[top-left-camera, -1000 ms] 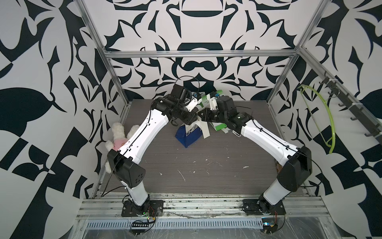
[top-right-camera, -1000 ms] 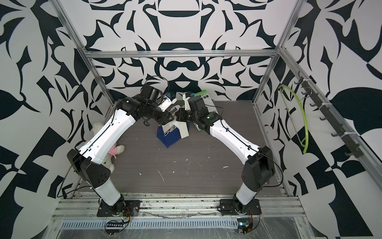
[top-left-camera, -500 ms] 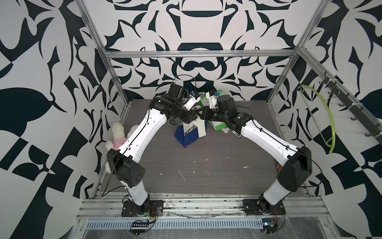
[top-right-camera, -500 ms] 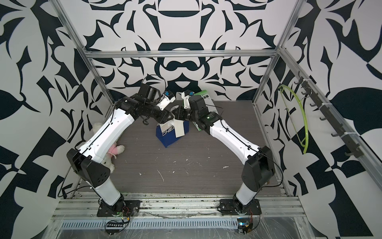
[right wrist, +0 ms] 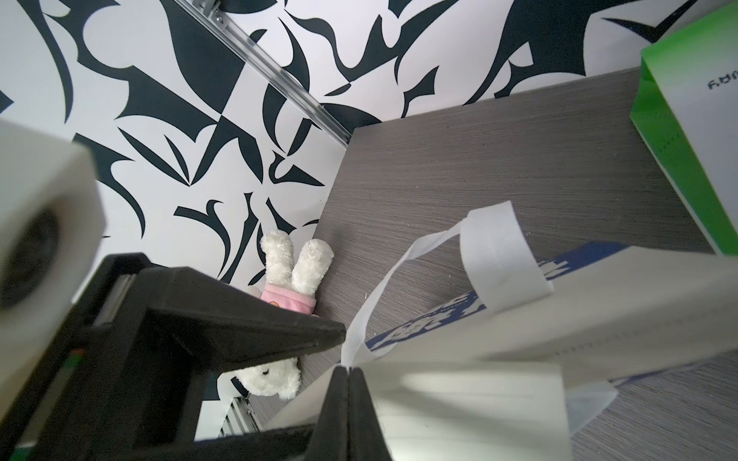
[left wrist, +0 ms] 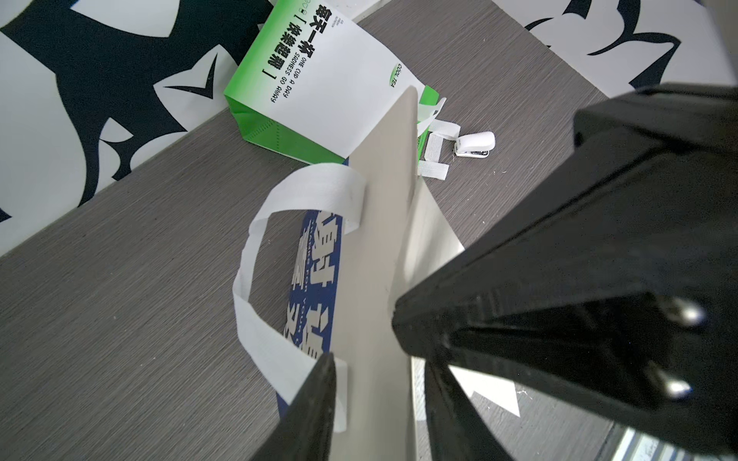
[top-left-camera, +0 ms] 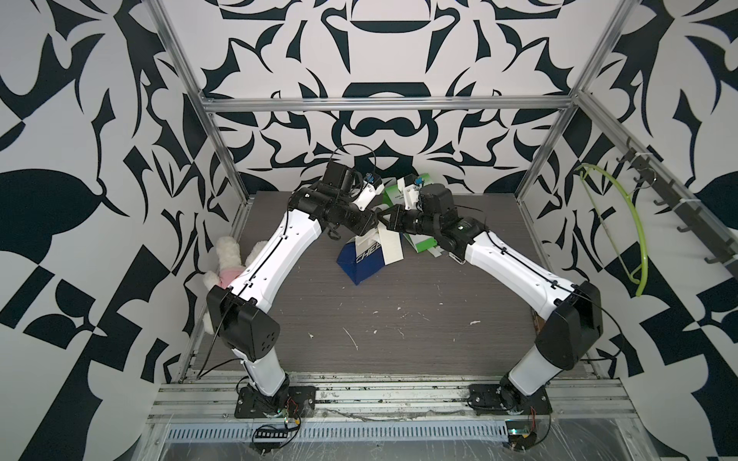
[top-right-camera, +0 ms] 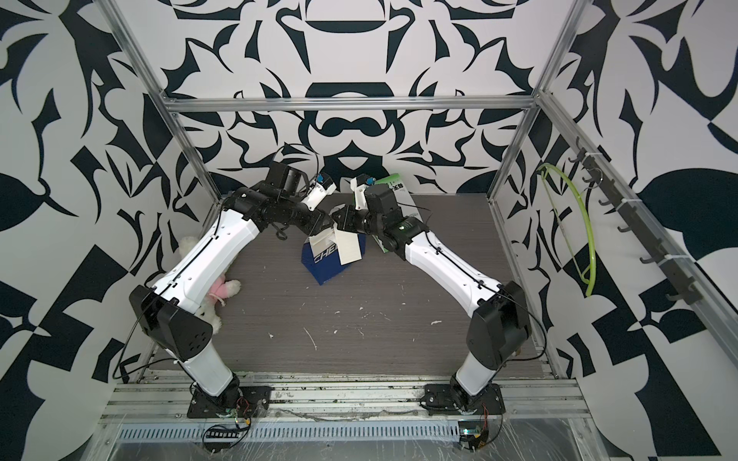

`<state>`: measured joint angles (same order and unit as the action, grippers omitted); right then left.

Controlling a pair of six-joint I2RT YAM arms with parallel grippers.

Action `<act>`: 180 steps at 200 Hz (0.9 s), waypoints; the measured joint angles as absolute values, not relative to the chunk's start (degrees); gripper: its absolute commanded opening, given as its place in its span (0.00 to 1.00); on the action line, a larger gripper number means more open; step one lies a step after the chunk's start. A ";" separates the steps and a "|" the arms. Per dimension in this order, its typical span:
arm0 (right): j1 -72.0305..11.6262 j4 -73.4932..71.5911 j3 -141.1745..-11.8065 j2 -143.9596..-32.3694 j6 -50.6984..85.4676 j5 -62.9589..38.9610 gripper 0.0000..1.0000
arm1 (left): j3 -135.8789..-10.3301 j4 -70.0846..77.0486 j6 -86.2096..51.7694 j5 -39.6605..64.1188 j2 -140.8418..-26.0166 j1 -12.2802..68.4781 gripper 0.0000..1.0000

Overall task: Staple the receipts to the bags
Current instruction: Hold the receipt from the takeout bag.

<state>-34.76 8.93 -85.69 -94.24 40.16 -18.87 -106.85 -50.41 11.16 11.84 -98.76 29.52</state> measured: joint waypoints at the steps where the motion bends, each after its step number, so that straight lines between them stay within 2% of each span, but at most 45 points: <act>1: -34.76 8.91 -85.67 -94.24 40.16 -18.87 0.00 | -106.85 -50.39 11.16 11.86 -98.76 29.52 0.41; 136: -34.17 2.13 -81.56 -94.24 44.36 -20.56 0.00 | -105.27 -49.87 9.82 15.99 -99.00 29.47 0.43; 162: -33.93 0.89 -81.38 -94.24 46.02 -21.56 0.00 | -105.01 -49.32 9.52 15.97 -99.02 29.47 0.40; 180: -33.82 0.12 -81.38 -94.24 46.96 -22.24 0.00 | -104.62 -48.58 8.64 15.49 -99.02 29.47 0.34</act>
<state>-33.82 0.12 -81.38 -94.24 46.96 -22.24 -104.62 -48.58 8.64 15.49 -99.02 29.47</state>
